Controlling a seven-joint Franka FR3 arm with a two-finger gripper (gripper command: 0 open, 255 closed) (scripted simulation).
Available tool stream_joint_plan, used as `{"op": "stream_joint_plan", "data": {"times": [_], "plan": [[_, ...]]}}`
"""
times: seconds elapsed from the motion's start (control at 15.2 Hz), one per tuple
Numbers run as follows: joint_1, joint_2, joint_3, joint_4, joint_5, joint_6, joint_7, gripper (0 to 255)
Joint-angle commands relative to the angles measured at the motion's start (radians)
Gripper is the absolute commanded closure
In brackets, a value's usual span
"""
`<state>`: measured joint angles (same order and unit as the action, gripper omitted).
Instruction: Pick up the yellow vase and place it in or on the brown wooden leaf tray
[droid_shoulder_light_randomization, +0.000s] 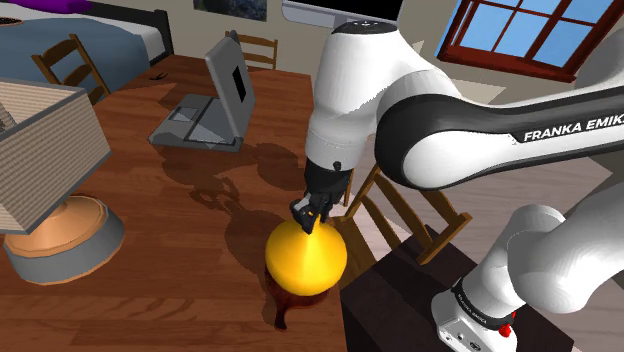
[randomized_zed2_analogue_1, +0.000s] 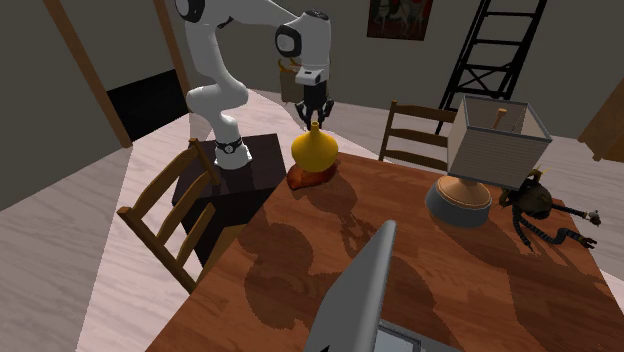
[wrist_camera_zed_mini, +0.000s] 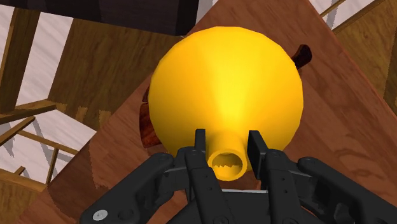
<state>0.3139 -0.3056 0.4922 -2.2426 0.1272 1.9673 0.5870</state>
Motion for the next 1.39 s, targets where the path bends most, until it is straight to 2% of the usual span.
{"op": "stream_joint_plan", "data": {"times": [0.0, 0.2, 0.26, 0.59, 0.86, 1.32], "plan": [[0.000, 0.000, 0.000, 0.000, 0.000, 0.002, 0.001, 255], [0.000, 0.000, 0.000, 0.000, 0.000, 0.002, 0.001, 255], [0.000, 0.000, 0.000, 0.000, 0.000, 0.002, 0.000, 0], [0.000, 0.000, 0.000, 0.000, 0.000, 0.002, 0.001, 0], [-0.002, -0.022, -0.014, 0.109, 0.000, -0.127, -0.003, 0], [-0.002, -0.022, -0.014, 0.109, 0.000, -0.127, -0.003, 0]]}}
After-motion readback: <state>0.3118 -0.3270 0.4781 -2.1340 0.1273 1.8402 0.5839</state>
